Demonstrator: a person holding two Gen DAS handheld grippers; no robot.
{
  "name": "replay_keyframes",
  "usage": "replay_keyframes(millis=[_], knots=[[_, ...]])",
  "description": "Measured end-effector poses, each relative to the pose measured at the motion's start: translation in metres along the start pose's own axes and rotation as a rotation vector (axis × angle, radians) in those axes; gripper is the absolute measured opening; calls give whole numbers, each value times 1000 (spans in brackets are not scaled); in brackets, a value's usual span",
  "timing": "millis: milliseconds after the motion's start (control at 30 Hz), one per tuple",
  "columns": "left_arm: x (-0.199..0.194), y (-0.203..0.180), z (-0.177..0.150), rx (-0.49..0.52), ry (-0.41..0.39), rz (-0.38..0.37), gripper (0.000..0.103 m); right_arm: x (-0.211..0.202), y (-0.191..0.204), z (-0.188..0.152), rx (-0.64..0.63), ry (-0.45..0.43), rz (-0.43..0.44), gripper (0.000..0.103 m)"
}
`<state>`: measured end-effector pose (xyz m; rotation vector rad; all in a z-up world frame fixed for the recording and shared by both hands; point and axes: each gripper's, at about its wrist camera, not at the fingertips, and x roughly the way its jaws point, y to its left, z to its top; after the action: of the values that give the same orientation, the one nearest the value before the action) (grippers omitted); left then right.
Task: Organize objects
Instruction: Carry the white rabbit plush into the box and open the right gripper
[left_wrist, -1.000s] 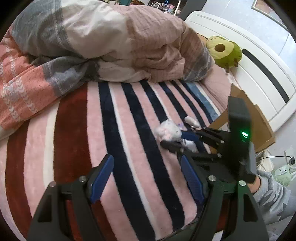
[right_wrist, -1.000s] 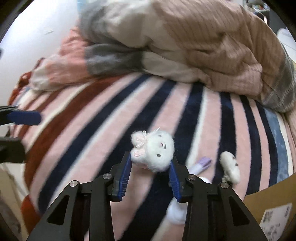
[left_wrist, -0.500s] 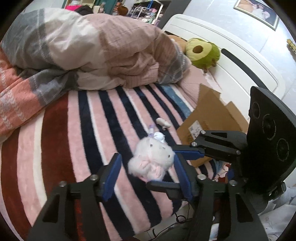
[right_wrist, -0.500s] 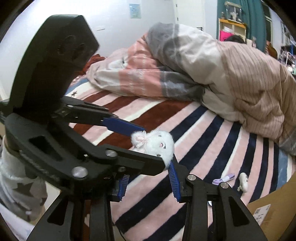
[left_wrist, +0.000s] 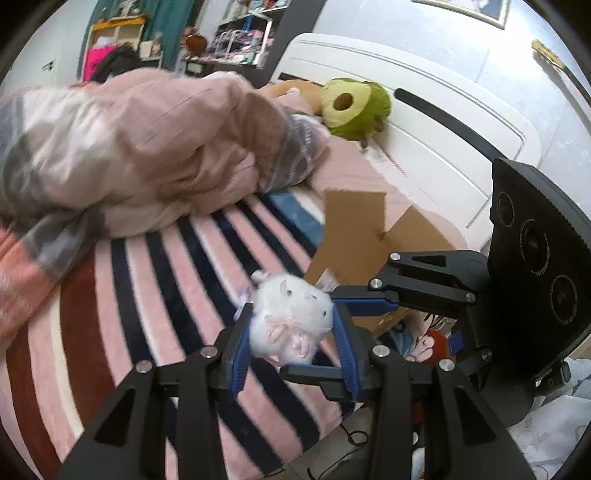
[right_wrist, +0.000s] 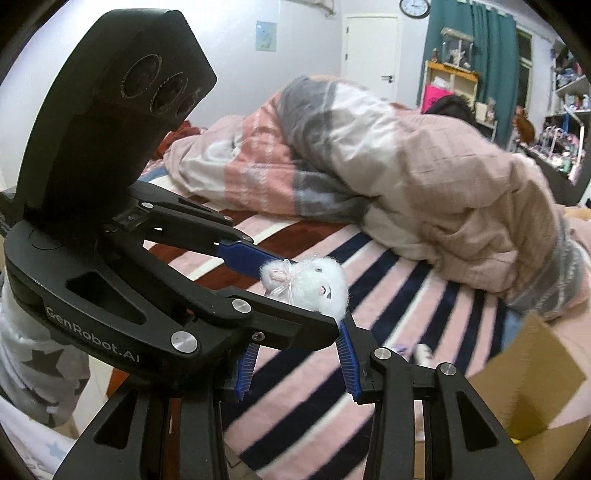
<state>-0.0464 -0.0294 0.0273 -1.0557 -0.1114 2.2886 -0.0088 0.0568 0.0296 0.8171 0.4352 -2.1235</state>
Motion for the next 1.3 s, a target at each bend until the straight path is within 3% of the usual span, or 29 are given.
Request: replay_keyframes(millis=[300, 633, 833, 1100, 1200, 1267, 1300], knots=[[39, -66, 47, 93, 14, -26, 38, -52, -60, -21, 70, -30, -79, 35], [108, -125, 75, 144, 127, -68, 38, -83, -129, -66, 208, -3, -101, 35], [139, -137, 83, 146, 180, -83, 38, -85, -156, -85, 261, 30, -96, 35], [161, -139, 84, 148, 237, -50, 41, -75, -170, -95, 292, 90, -83, 38], [162, -138, 84, 159, 240, -9, 52, -72, -171, -97, 302, 106, -84, 49], [158, -137, 83, 161, 234, -3, 55, -71, -171, -98, 303, 104, -86, 64], [156, -136, 83, 160, 231, -5, 56, -72, -170, -98, 302, 102, -85, 66]])
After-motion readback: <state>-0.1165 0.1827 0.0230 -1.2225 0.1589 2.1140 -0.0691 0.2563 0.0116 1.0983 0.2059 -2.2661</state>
